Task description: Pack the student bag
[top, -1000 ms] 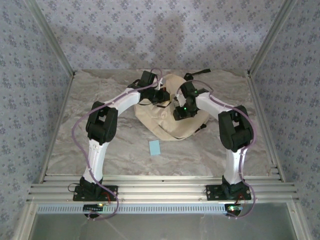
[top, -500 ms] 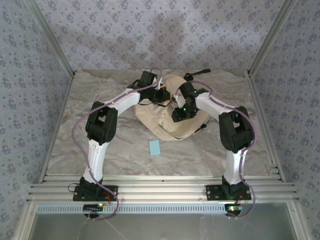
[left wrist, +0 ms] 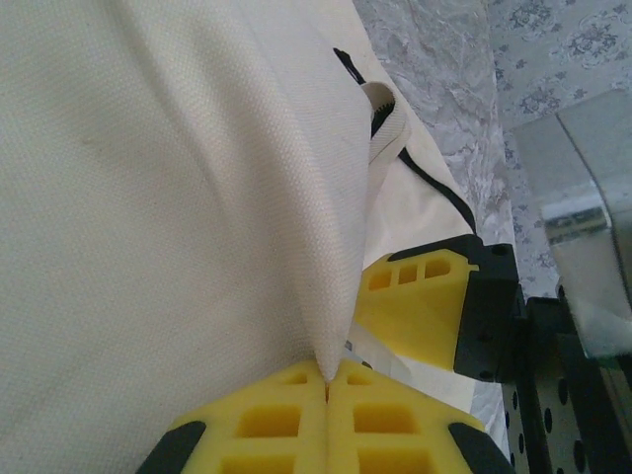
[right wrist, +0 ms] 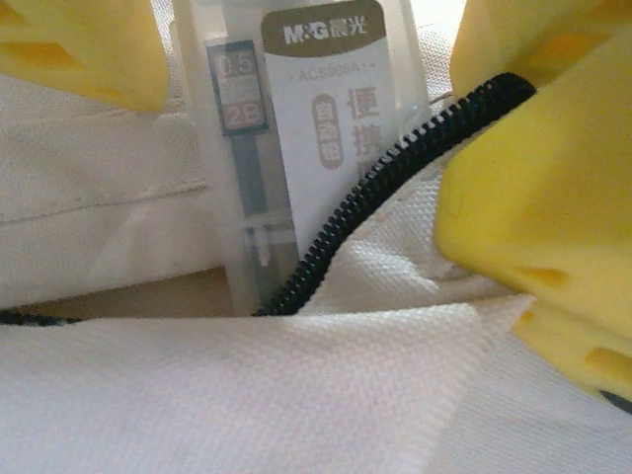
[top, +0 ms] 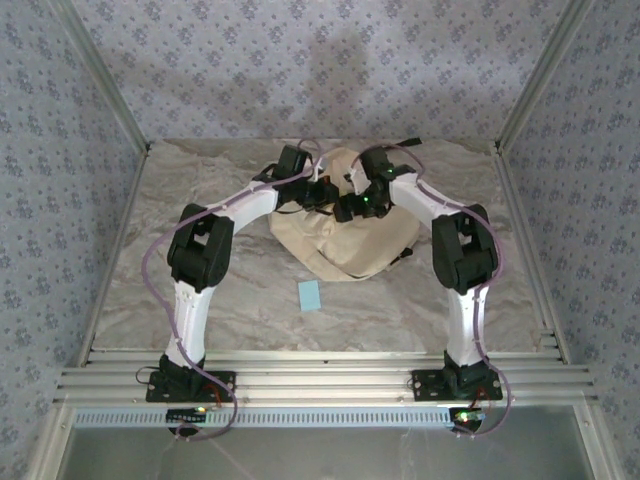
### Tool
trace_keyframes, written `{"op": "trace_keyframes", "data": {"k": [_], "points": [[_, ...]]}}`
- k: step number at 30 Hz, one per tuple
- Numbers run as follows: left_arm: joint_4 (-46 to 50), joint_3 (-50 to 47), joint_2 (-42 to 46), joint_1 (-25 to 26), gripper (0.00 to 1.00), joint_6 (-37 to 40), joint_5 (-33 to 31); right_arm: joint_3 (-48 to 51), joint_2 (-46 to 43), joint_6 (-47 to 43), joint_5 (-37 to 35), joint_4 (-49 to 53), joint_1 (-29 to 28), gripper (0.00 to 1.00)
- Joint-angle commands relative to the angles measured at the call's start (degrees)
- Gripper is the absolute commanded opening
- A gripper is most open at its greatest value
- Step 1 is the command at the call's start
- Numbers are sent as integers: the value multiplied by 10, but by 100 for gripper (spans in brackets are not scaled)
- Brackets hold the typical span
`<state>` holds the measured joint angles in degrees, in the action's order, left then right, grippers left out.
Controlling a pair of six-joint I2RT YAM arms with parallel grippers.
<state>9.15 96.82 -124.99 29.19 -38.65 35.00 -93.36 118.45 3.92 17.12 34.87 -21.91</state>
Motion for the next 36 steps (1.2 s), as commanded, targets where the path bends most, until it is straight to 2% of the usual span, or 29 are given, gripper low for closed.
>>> {"op": "trace_keyframes", "data": {"k": [1,5,7,10,14,20,24,30,36], "points": [[-4,19,19,6,0,-7,32,29,-58,39,-13,-16,1,79],[-1,33,16,1,0,-6,33,94,-133,72,-50,-7,5,77],[0,38,16,2,0,-6,34,125,-162,83,-59,-7,6,72],[0,46,16,1,0,-6,35,164,-187,97,-70,-21,6,59],[4,51,16,1,0,-7,37,183,-177,119,-60,-45,6,48],[6,45,18,2,0,-7,37,156,-124,126,-65,-103,7,37],[6,40,19,7,0,-9,43,107,-69,119,-91,-140,12,34],[-4,33,28,12,0,-21,60,35,0,138,-72,-177,9,32],[-2,40,34,10,0,-23,64,81,-61,112,-70,-155,10,41]]}}
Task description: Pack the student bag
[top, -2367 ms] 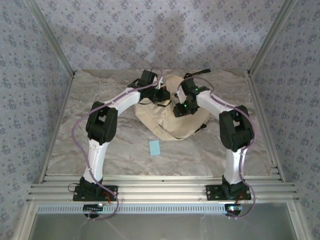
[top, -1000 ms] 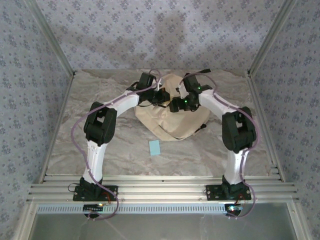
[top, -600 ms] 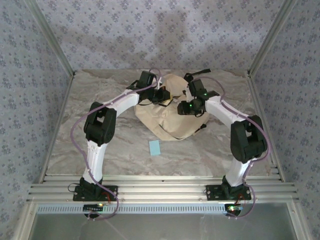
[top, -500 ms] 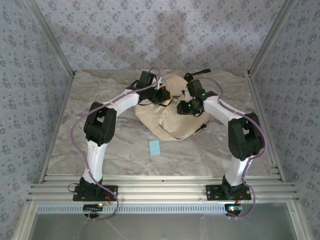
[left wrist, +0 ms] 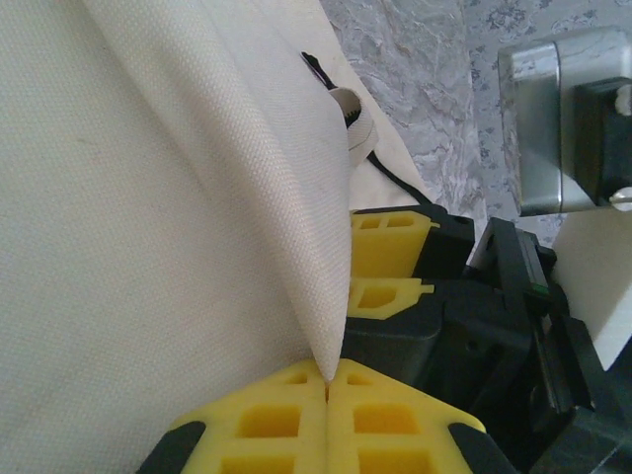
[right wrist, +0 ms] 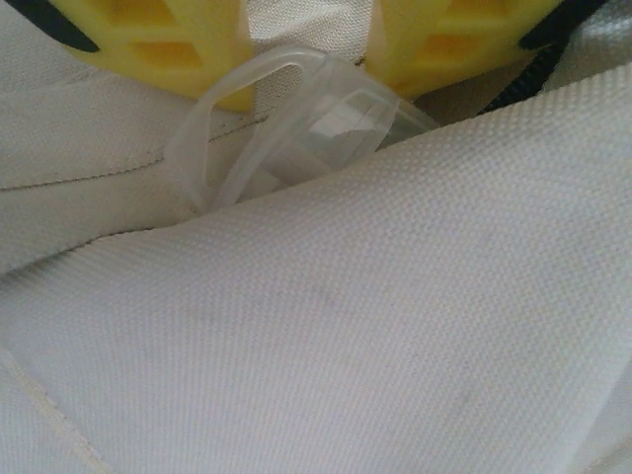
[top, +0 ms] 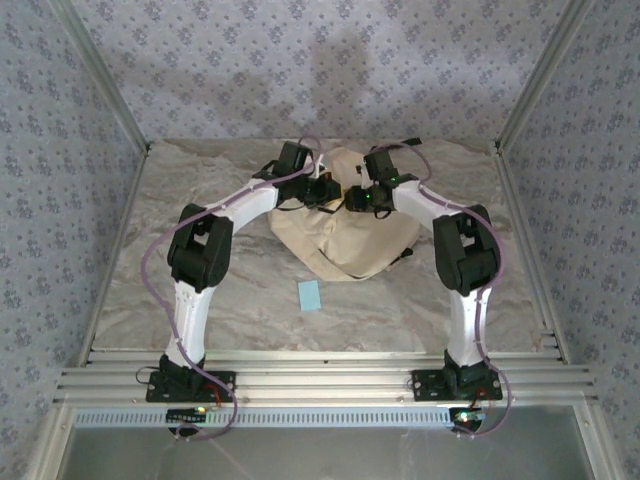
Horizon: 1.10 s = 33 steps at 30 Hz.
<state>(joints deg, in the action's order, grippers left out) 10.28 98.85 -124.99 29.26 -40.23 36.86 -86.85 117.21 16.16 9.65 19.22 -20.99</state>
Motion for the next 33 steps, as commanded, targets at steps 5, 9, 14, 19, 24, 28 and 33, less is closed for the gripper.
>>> {"op": "trace_keyframes", "data": {"k": [5,9,14,19,24,28,33], "points": [[-13,31,36,6,0,-9,44,103,-138,-6,3,0,27,45],[-14,35,39,6,0,-12,44,97,-131,-1,10,-2,41,41],[-11,32,44,8,0,-13,43,65,-81,12,24,-23,42,33],[-16,26,46,13,0,-20,44,49,-39,49,62,-84,31,30],[-20,27,46,20,0,-26,48,49,2,108,68,-196,20,17],[-30,15,52,24,0,-33,50,67,19,141,56,-296,21,15],[-35,7,50,19,0,-34,42,97,7,186,157,-373,30,19]]}}
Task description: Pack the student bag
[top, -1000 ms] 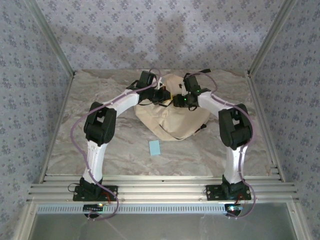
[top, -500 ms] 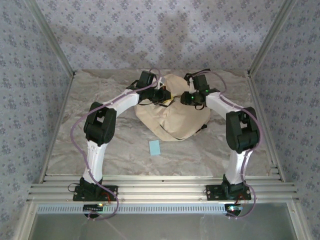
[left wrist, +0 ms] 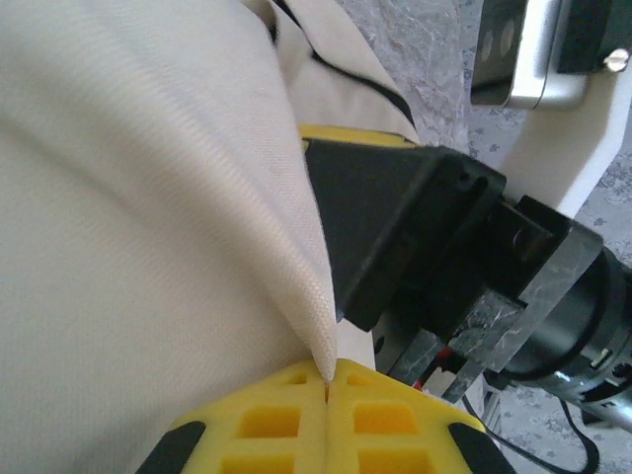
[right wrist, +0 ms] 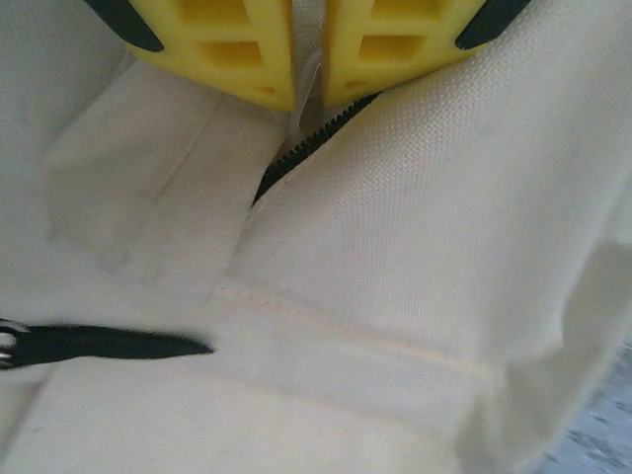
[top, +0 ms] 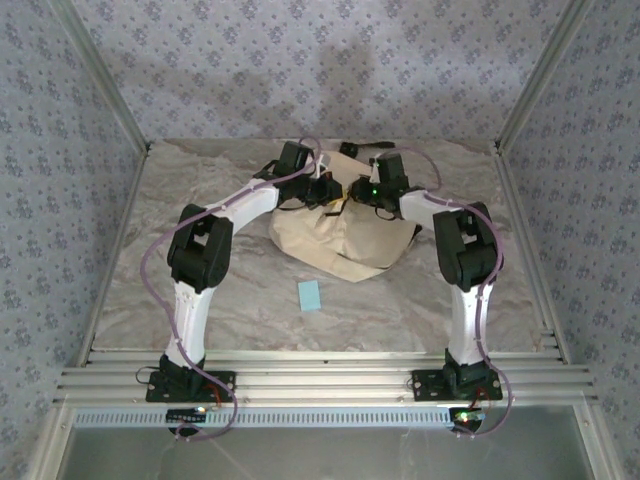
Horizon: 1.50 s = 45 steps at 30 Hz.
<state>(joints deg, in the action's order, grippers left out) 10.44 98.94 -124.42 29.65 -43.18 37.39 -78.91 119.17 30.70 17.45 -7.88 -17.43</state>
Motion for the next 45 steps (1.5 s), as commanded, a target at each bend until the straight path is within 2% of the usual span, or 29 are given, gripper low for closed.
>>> {"op": "trace_keyframes", "data": {"k": [1,3,5,9,12,17,18,20,23,26,31,33,38,40,45], "points": [[-38,5,42,13,0,-5,33,30,-23,46,102,-122,-6,20],[-40,4,36,8,0,-3,25,36,-37,49,135,-114,-5,22],[-44,6,27,-1,0,-4,22,45,-57,41,134,-78,-5,24],[-45,8,12,-24,0,-1,17,88,-126,0,82,6,2,27],[-40,13,3,-39,0,7,15,120,-187,-36,39,83,-2,33],[-20,26,1,-48,0,28,13,161,-277,-68,-15,208,-44,45],[-15,27,2,-48,5,30,14,171,-290,-69,-22,223,-57,47],[-8,19,12,-48,22,31,13,192,-315,-67,-46,253,-89,52],[-9,-22,55,-48,41,31,3,214,-334,-52,-69,283,-138,54],[-2,-74,119,-49,51,45,-25,220,-322,-23,-78,304,-193,56],[26,-167,226,-61,54,75,-94,186,-254,3,-116,339,-297,62],[30,-203,256,-71,55,78,-114,157,-222,18,-142,365,-332,69],[-1,-298,309,-109,55,57,-129,48,-131,49,-229,469,-404,94],[-18,-329,324,-126,55,47,-130,13,-104,77,-254,496,-421,95],[-41,-382,349,-160,56,36,-127,-31,-58,103,-265,536,-436,94]]}}
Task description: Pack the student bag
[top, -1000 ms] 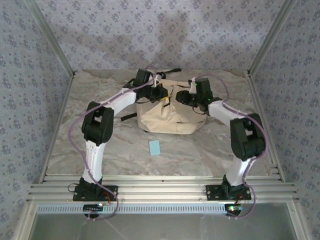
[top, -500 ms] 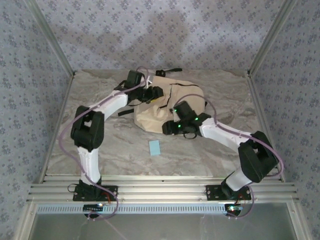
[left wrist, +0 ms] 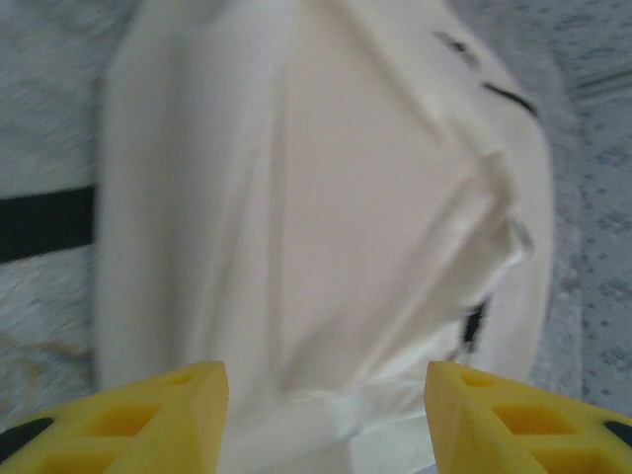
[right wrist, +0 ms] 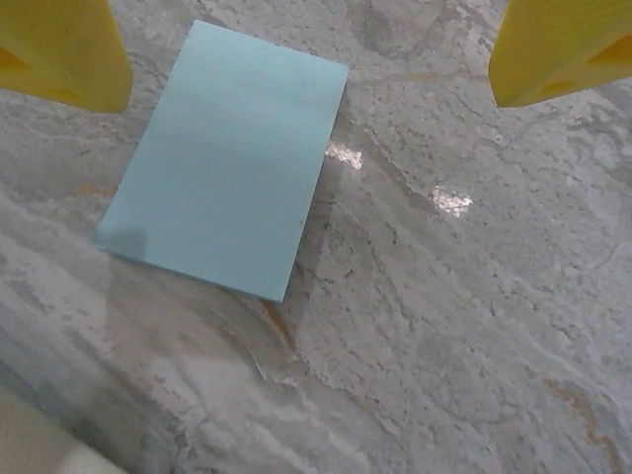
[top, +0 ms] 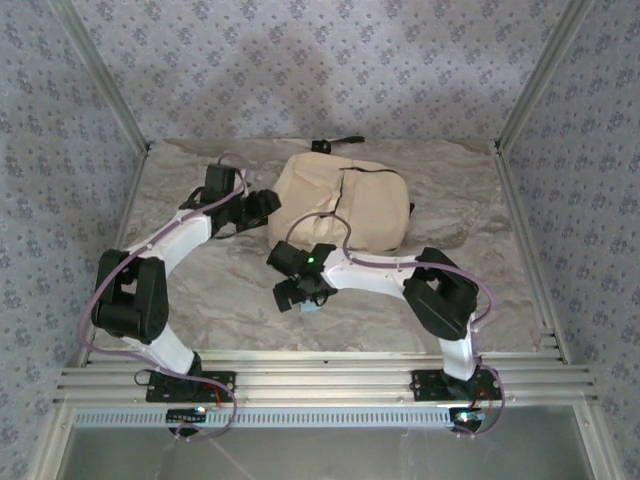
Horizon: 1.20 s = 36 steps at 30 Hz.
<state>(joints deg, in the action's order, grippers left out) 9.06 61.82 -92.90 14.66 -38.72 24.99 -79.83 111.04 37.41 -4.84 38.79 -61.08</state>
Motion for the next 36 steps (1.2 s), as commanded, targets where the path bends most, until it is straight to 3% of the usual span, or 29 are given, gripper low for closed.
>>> {"op": "trace_keyframes", "data": {"k": [1,9,15,22,28,36], "points": [[-30,-17,38,-15,56,-8,-1,-25,31,40,-44,71,1,94],[-31,-42,57,-33,56,1,-2,-1,43,61,-23,51,14,84],[-32,-40,58,-38,56,3,-1,33,27,65,8,13,27,62],[-23,-22,44,-38,56,2,7,34,-21,52,3,8,43,52],[-26,-9,37,-33,56,-7,7,43,-97,15,61,-3,84,52],[20,94,-32,17,56,15,-17,78,-193,-54,194,-41,229,52]]}}
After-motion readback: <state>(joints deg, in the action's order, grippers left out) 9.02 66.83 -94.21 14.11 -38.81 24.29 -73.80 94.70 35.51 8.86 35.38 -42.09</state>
